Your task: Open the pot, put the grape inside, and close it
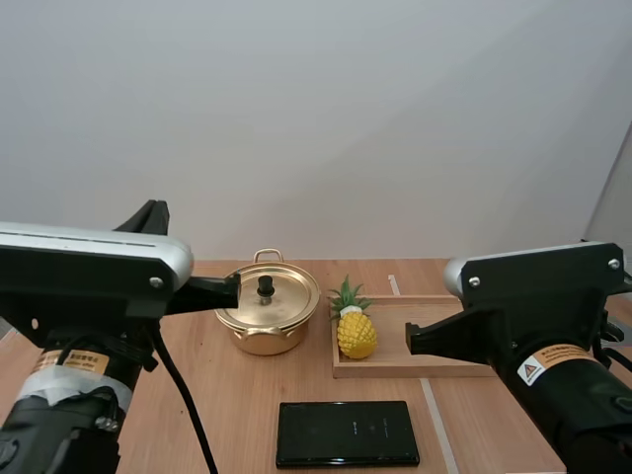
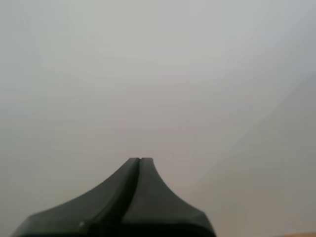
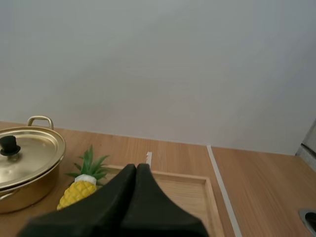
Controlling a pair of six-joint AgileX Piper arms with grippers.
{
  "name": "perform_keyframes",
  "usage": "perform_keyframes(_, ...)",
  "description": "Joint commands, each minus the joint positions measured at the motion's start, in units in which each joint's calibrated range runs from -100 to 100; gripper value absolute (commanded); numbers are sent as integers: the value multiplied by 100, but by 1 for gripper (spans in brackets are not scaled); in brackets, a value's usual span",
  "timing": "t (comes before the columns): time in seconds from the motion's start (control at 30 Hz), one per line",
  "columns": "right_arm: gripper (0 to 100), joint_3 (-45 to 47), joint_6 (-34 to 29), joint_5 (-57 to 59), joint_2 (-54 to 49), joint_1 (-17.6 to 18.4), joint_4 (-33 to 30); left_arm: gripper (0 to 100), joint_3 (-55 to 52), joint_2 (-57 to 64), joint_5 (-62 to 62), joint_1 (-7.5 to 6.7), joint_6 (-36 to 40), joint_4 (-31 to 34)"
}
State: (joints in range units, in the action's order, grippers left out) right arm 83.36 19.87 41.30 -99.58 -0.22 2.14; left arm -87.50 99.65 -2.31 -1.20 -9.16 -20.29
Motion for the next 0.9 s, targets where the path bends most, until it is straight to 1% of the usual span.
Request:
perform_keyframes(0.0, 0, 31, -10, -238, -42, 4, -68, 0, -254, 28, 5, 8, -64, -11)
perform_keyframes(0.13, 0, 18, -10, -202, -42, 4, -37, 0, -268, 28, -54, 8, -64, -11)
perform_keyframes(0.23, 0, 30, -10, -180, -42, 4, 68, 0, -268, 28, -562, 8, -64, -11)
perform_keyframes(0.37, 0, 107, -10, -229, -42, 4, 59, 0, -280, 28, -1173, 8, -64, -54)
perform_keyframes(0.53, 0, 548, -10, -713, -42, 4, 59, 0, -310, 28, -1563, 8, -64, -54)
perform_keyframes(0.73, 0, 1230, -10, -1522, -42, 4, -12, 0, -629, 28, -1421, 8, -64, -54)
perform_keyframes(0.87, 0, 1504, -10, -1831, -42, 4, -29, 0, -959, 28, -984, 8, -64, -54)
